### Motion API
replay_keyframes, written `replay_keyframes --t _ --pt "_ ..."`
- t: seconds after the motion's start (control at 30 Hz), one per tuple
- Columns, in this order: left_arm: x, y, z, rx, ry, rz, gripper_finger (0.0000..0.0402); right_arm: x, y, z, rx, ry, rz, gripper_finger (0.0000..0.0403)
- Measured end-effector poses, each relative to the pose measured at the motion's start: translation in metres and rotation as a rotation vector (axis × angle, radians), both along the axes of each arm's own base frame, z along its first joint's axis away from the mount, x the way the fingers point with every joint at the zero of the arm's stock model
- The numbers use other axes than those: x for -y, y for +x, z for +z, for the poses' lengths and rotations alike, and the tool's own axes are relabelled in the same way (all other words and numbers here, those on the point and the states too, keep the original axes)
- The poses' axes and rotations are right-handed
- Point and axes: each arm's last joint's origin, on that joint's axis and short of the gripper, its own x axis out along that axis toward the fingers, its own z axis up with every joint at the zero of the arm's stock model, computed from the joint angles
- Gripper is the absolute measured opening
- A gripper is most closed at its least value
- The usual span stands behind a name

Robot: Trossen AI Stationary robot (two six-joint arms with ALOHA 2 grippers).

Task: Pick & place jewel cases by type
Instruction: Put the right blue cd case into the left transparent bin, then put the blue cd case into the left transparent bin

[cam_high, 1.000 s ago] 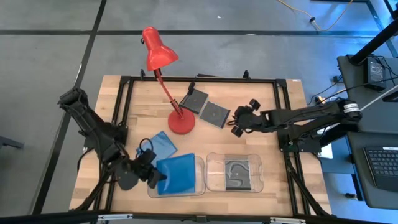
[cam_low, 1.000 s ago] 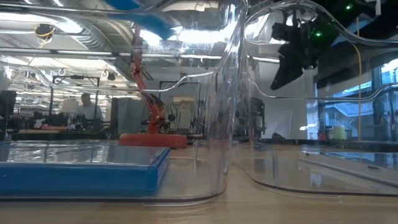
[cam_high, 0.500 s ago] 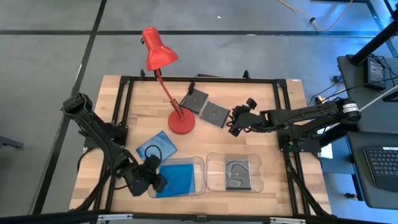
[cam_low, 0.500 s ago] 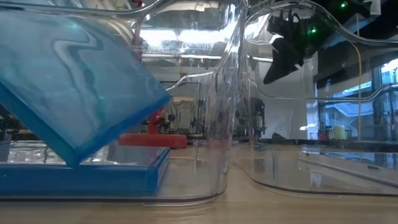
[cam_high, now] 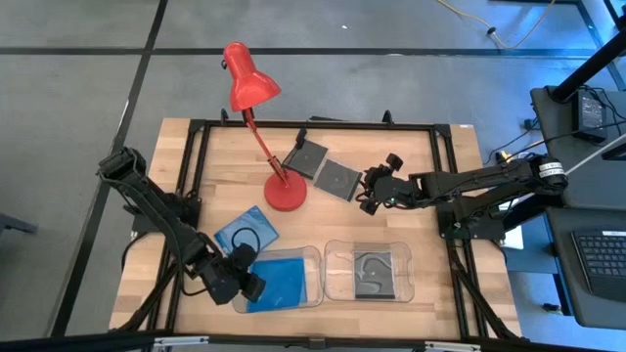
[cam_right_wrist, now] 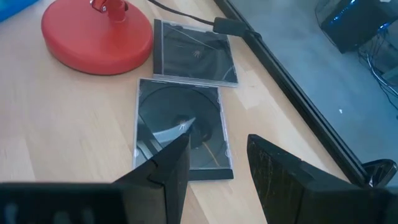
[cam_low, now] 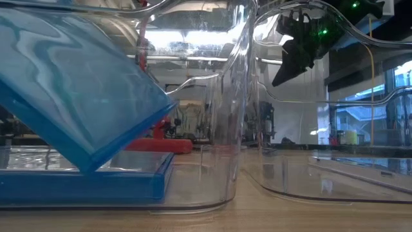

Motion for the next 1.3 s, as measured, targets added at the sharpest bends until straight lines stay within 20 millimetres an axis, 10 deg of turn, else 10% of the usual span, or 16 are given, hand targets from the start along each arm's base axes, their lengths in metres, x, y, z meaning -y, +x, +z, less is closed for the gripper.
replay_keyframes --t 1.3 --pt "-0.022 -0.017 0.007 -0.27 -0.104 -0.059 0.0134 0.0 0.0 0.0 -0.023 -0.026 0.025 0.0163"
